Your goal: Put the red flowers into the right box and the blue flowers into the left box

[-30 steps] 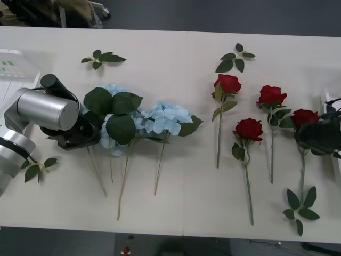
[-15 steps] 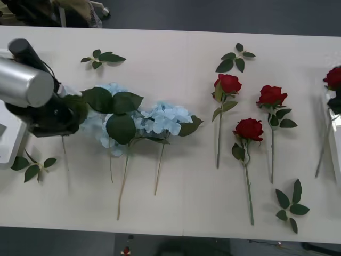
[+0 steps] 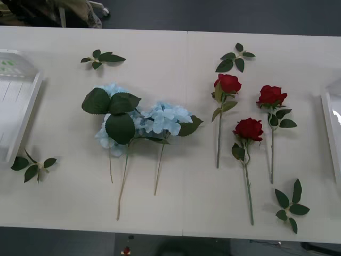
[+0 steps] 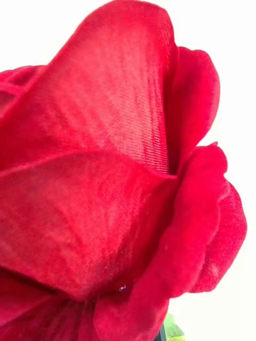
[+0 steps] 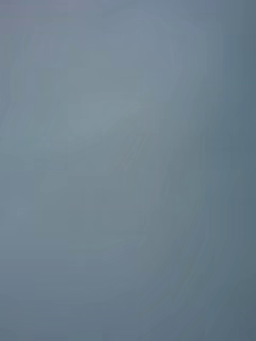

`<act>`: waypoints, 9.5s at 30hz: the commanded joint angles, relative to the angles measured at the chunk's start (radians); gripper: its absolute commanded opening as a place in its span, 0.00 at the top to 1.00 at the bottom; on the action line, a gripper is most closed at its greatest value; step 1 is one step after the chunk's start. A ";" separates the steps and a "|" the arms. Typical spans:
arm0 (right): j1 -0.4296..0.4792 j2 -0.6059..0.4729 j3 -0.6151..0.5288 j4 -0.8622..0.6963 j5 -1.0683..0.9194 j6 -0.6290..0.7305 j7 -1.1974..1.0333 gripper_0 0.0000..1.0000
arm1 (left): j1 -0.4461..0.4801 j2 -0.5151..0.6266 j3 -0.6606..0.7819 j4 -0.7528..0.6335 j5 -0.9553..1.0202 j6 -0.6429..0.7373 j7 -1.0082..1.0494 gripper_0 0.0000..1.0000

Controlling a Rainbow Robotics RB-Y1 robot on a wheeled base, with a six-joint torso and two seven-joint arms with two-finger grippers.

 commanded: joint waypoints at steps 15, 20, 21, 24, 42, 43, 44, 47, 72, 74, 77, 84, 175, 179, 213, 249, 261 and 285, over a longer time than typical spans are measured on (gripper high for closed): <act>-0.164 -0.009 0.181 0.150 -0.091 0.007 0.072 0.16 | -0.018 0.011 -0.004 0.400 0.081 -0.476 -0.149 0.04; -0.163 -0.009 0.182 0.020 -0.109 0.162 0.049 0.10 | -0.021 0.011 0.076 0.285 0.268 -0.288 -0.247 0.03; -0.163 -0.009 0.181 -0.023 -0.121 0.208 0.024 0.08 | -0.021 0.008 0.093 0.238 0.323 -0.226 -0.246 0.03; -0.163 0.000 0.182 -0.128 -0.163 0.303 -0.037 0.06 | -0.021 -0.016 0.142 0.107 0.428 -0.067 -0.172 0.03; -0.247 0.166 0.425 -0.134 -0.164 0.186 -0.106 0.05 | 0.008 -0.430 -0.007 -0.179 0.343 0.024 0.389 0.03; -0.255 0.175 0.436 -0.120 -0.164 0.176 -0.106 0.05 | 0.008 -0.438 -0.015 -0.179 0.329 0.019 0.391 0.03; -0.281 0.196 0.449 -0.079 -0.164 0.159 -0.106 0.05 | 0.008 -0.455 -0.033 -0.178 0.297 0.013 0.394 0.02; -0.324 0.247 0.457 0.004 -0.168 0.140 -0.096 0.05 | 0.007 -0.478 -0.075 -0.158 0.268 -0.030 0.399 0.03; -0.402 0.311 0.580 0.217 -0.174 0.008 -0.056 1.00 | -0.074 -0.516 -0.240 0.115 0.148 -0.300 0.412 1.00; -0.407 0.298 0.543 0.201 -0.180 0.050 -0.051 1.00 | -0.073 -0.516 -0.240 0.106 0.124 -0.297 0.414 1.00; -0.411 0.265 0.500 0.156 -0.186 0.117 -0.045 1.00 | -0.073 -0.515 -0.234 0.092 0.096 -0.288 0.414 1.00; -0.411 0.086 0.337 -0.013 -0.194 0.363 0.035 1.00 | -0.073 -0.496 -0.153 -0.077 0.010 -0.085 0.342 1.00; -0.029 0.150 0.749 -0.473 -0.276 -0.162 -0.275 0.08 | 0.209 -0.587 -0.309 -0.305 0.064 -0.226 0.330 0.02; -0.072 0.172 0.808 -0.407 -0.272 -0.203 -0.274 0.19 | 0.177 -0.585 -0.314 -0.215 0.064 -0.292 0.326 0.06; 0.175 -0.029 0.029 -0.815 -0.451 0.263 -0.251 1.00 | 0.217 -0.087 0.045 -0.663 0.092 0.214 -0.077 1.00; -0.008 -0.124 0.268 -0.003 -0.128 -0.193 0.142 0.24 | 0.228 -0.036 0.248 -0.029 0.316 -0.173 -0.405 0.03; -0.002 -0.106 0.267 -0.393 -0.186 0.151 -0.108 0.15 | 0.226 -0.079 0.335 -0.265 0.831 0.001 -0.298 0.03; -0.246 0.351 0.537 -0.471 0.147 0.171 -0.605 0.15 | 0.074 -0.574 -0.317 -0.210 0.283 -0.480 0.178 0.03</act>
